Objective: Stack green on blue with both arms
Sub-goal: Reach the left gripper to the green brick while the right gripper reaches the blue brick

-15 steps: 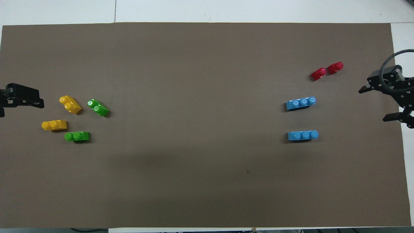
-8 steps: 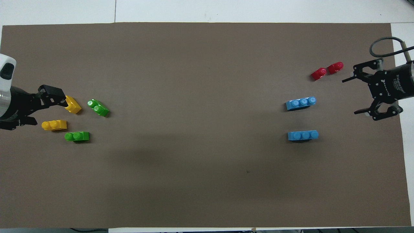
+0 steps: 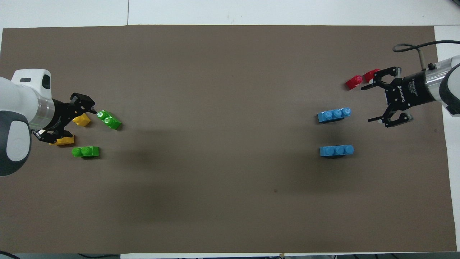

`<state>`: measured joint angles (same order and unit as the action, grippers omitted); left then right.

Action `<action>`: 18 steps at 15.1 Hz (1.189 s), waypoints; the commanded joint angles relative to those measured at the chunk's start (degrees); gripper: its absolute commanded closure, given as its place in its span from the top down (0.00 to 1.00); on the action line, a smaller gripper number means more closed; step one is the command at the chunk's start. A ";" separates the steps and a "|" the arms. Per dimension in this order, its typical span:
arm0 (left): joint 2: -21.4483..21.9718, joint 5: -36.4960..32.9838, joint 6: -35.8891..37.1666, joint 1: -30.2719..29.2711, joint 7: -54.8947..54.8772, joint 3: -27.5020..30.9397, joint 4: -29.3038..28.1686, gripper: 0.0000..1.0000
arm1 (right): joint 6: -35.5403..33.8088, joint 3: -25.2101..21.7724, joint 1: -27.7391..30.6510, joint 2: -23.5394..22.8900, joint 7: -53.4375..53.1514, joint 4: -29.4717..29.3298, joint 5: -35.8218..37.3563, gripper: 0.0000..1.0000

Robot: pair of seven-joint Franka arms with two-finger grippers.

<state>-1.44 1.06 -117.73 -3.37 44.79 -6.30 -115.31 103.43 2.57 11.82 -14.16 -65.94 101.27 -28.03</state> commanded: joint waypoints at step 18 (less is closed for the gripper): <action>-15.44 -1.50 -16.82 -0.59 12.33 0.85 -0.53 0.84 | 13.01 0.59 0.13 -7.99 10.30 5.34 -5.64 1.00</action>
<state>-16.72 0.70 -132.61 -3.99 55.25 -5.64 -115.25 114.47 2.78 11.80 -20.99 -57.12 106.42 -31.91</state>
